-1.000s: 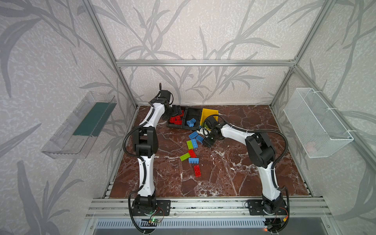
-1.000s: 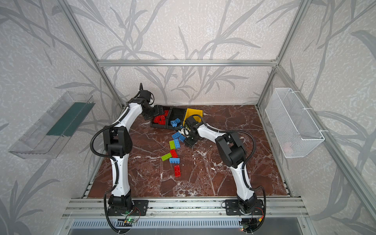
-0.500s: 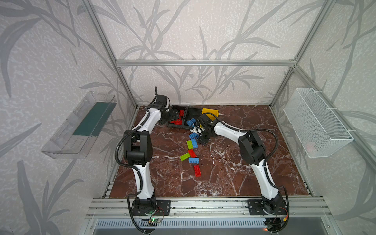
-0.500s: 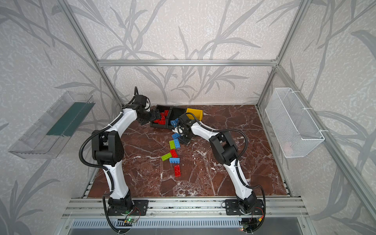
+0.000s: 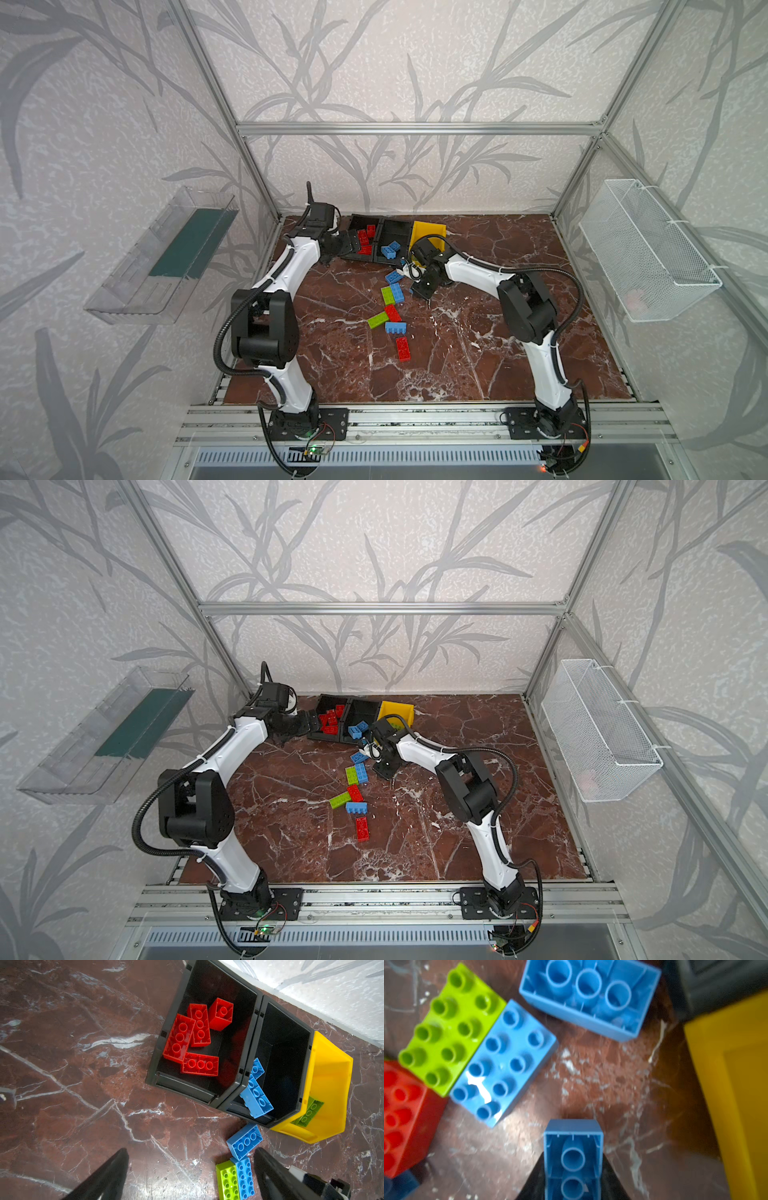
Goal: Sort the legos into containers by color
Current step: Pick up the lego from the center of the table, then place the lego in the container.
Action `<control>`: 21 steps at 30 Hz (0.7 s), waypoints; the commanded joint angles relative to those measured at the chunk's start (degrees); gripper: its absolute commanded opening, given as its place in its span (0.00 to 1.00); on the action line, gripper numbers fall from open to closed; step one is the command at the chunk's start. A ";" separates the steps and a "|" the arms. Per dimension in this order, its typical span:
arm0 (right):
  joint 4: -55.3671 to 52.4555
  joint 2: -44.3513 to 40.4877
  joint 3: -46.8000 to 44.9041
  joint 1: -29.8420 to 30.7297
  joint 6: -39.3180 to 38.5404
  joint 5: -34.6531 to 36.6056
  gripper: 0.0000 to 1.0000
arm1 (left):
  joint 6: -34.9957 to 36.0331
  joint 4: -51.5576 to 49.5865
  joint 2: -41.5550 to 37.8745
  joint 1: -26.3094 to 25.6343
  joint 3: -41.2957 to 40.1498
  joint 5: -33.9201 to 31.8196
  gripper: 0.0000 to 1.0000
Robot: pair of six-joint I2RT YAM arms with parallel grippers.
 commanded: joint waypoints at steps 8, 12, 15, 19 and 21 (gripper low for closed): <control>-4.26 -12.62 4.49 -0.36 11.35 -2.98 0.25 | -3.89 5.91 -10.58 -2.00 -12.84 -0.35 0.93; -5.89 -6.84 15.32 -0.36 18.49 -3.30 0.29 | -4.75 5.73 -13.35 -6.01 -15.20 -2.20 0.93; -6.02 -0.75 24.09 -0.45 23.50 -4.13 0.31 | -5.48 5.95 -15.67 -8.71 -17.42 -3.50 0.93; -7.62 8.60 38.02 -0.62 29.76 -5.29 0.32 | -6.07 5.73 -18.24 -10.64 -20.67 -3.91 0.93; -9.20 14.74 46.74 -1.17 33.68 -5.94 0.32 | -6.71 5.73 -19.69 -10.95 -22.83 -3.84 0.93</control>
